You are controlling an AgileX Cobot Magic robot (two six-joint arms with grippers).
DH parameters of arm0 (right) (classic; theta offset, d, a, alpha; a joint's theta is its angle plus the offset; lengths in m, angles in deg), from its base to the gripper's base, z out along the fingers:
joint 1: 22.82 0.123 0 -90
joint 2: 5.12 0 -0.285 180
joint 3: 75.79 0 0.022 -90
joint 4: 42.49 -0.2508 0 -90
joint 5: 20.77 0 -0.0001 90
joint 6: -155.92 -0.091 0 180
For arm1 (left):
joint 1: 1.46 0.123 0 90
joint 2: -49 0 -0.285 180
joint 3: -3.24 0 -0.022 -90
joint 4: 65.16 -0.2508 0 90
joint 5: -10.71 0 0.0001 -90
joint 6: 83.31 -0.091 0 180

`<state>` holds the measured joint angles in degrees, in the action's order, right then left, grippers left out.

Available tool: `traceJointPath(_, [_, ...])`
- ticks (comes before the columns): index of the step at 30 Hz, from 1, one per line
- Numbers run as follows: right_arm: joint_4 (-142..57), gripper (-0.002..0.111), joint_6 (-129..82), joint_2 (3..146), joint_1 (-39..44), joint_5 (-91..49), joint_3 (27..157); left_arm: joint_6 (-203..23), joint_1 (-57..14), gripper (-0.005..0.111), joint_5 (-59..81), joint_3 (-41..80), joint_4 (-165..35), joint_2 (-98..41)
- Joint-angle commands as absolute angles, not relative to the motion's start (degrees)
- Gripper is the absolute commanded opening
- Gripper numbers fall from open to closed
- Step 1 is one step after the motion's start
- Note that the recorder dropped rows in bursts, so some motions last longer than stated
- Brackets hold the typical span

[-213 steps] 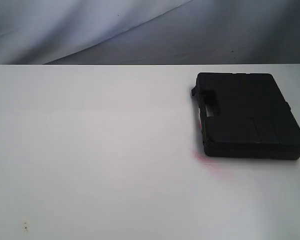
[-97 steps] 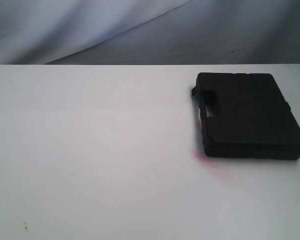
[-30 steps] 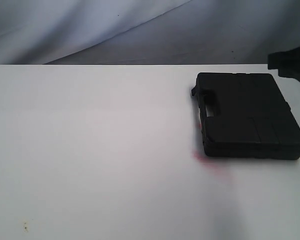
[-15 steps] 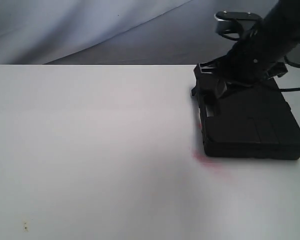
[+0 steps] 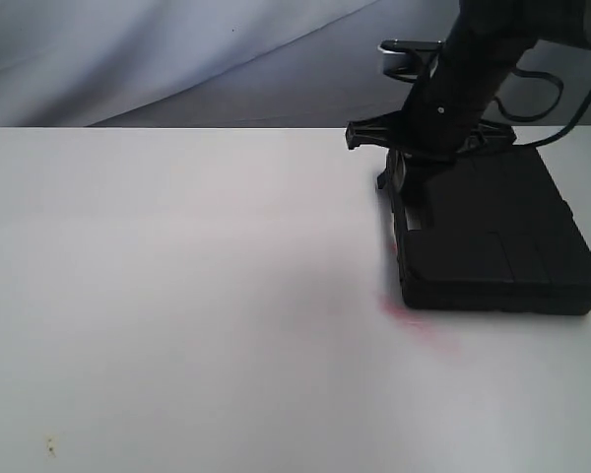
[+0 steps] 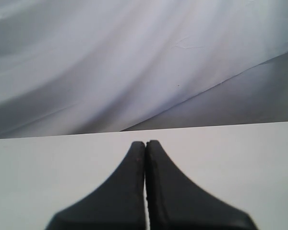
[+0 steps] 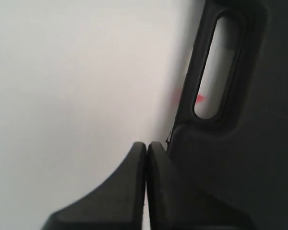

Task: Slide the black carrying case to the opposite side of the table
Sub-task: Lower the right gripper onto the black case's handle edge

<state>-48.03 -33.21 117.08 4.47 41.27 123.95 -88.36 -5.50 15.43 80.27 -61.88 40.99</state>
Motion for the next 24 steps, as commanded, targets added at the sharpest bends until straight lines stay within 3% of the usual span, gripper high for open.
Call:
traceJointPath(1, [-45.65,0.0,-35.29,120.21,4.62,41.55,127.09,-88.3,-5.39,0.0,14.96,80.46,-61.85,41.22])
traceJointPath(6, [-38.5,0.0,-40.86,123.63,4.75,41.16,127.09,-88.3,-5.39,0.0,14.96,80.46,-61.85,41.22])
traceJointPath(9, [-38.61,0.006,-40.86,125.1,4.75,41.02,127.09,-88.3,-5.39,0.0,14.96,80.46,-61.85,41.22])
traceJointPath(11, [-38.72,0.017,-40.86,126.28,4.75,40.69,127.4,-88.3,-5.39,0.0,14.96,80.46,-61.85,41.22])
traceJointPath(14, [-39.0,0.042,-40.86,127.64,4.75,40.7,131.79,-88.3,-5.39,0.0,14.96,80.46,-61.85,41.22])
traceJointPath(16, [-38.89,0.049,-40.94,128.21,5.21,40.7,133.76,-88.3,-5.39,0.0,15.07,80.46,-61.85,41.22])
traceJointPath(24, [-38.5,0.046,-41.12,132.09,5.21,38.27,135.72,-88.3,-5.39,0.0,15.07,80.46,-61.85,41.22])
